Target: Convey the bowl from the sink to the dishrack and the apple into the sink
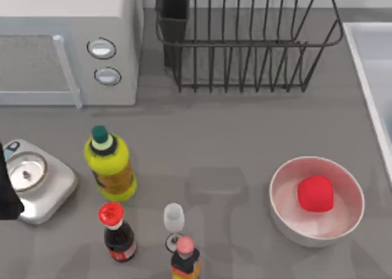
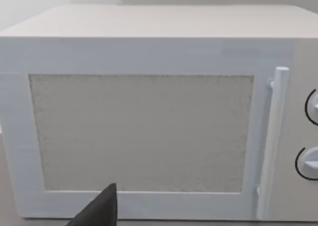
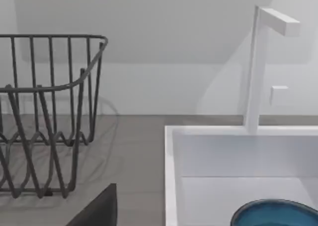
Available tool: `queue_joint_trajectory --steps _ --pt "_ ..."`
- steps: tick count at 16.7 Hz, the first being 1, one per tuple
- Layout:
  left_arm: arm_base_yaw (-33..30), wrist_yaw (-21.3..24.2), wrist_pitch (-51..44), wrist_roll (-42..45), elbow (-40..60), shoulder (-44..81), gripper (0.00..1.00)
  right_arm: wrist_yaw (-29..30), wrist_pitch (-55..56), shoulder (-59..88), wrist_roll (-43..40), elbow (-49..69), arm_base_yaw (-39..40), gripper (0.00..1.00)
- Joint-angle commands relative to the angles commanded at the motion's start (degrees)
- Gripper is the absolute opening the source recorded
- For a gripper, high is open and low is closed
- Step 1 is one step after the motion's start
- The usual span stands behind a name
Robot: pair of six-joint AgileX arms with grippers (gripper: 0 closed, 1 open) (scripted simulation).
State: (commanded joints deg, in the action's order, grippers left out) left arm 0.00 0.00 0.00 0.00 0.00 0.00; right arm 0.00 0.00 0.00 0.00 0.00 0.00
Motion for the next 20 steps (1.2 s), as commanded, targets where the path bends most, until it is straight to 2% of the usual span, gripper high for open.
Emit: queue_joint_trajectory --steps 5,9,14,20 --pt "0.0 0.0 0.0 0.0 0.0 0.0 1.0 0.08 -1.39 3.03 -0.48 2.61 -0.3 1.0" --pt "0.0 0.0 0.0 0.0 0.0 0.0 1.0 0.65 -6.92 14.61 -2.31 12.48 -1.8 1.0" --pt "0.0 0.0 0.0 0.0 0.0 0.0 1.0 1.94 -18.53 38.27 -6.13 32.31 -5.16 1.0" --pt "0.0 0.0 0.0 0.0 0.0 0.0 1.0 3.35 -36.49 73.98 -11.86 61.93 -10.32 1.0"
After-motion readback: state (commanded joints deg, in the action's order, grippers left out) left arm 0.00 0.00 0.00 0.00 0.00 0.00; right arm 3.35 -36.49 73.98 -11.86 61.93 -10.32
